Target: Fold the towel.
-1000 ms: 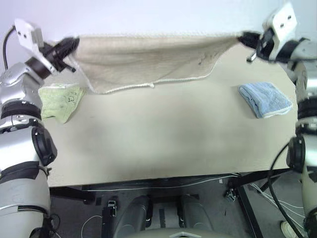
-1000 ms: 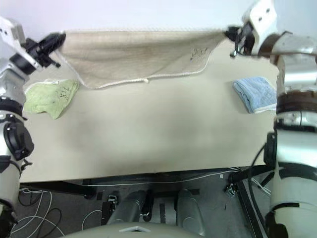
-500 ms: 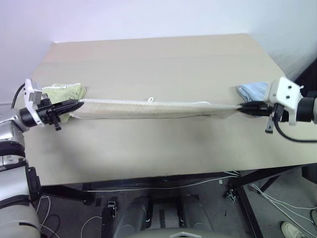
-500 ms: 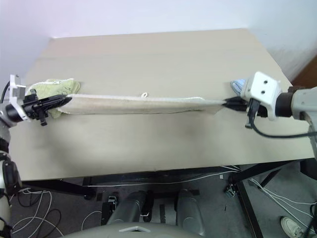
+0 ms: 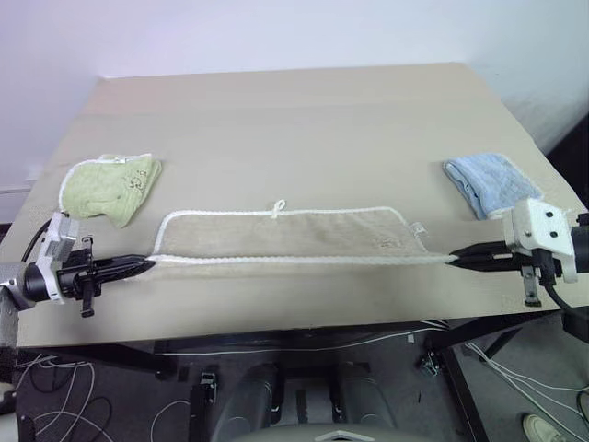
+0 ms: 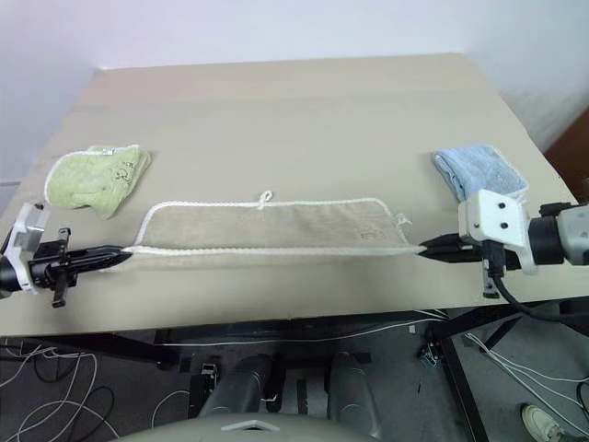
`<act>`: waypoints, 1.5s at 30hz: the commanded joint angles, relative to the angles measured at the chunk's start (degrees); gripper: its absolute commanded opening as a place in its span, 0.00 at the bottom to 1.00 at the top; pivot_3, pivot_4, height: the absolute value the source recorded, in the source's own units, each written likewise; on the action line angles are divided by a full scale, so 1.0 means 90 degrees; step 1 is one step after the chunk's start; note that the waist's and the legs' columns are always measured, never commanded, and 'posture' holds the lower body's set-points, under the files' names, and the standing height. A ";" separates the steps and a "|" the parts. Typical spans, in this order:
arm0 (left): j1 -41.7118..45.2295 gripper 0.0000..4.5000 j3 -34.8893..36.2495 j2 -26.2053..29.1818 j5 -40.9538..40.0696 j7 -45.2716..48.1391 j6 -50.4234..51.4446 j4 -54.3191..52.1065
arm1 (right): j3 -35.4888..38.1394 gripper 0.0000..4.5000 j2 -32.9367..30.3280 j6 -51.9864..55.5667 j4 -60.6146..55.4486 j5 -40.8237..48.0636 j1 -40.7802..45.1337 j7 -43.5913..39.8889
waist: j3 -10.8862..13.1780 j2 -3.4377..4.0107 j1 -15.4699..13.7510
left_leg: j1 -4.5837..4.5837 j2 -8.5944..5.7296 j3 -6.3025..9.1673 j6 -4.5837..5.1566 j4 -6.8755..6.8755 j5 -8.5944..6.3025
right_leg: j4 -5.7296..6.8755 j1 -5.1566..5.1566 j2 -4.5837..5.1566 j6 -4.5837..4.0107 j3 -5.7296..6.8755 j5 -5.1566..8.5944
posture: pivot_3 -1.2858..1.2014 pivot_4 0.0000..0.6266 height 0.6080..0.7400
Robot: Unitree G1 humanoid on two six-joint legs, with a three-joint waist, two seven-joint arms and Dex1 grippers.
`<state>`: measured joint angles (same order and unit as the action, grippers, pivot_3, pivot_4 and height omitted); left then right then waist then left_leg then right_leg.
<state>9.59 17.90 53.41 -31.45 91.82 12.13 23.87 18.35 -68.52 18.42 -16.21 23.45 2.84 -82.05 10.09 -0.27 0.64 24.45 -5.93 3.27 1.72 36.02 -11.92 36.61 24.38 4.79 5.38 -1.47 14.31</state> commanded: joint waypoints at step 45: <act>0.1789 0.01 -0.0187 -0.1115 0.1016 -0.2751 -0.1684 0.1574 | -0.2659 0.00 0.3088 -0.3341 0.7372 -0.2451 0.5467 0.1110 | -0.0001 -0.0001 0.0039 | -0.0004 -0.0012 0.0002 -0.0006 0.0012 0.0006 | 0.0029 0.0009 -0.0016 0.0040 0.0007 -0.0028 | 0.52 0.24 1.00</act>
<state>25.49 15.31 42.94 -22.39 67.40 -1.83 38.25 -7.26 -40.92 -11.03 50.29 0.33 50.40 -72.48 10.08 -0.28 0.99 24.41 -6.03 3.28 1.66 36.13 -11.86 36.91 24.46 4.65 5.74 -1.41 14.06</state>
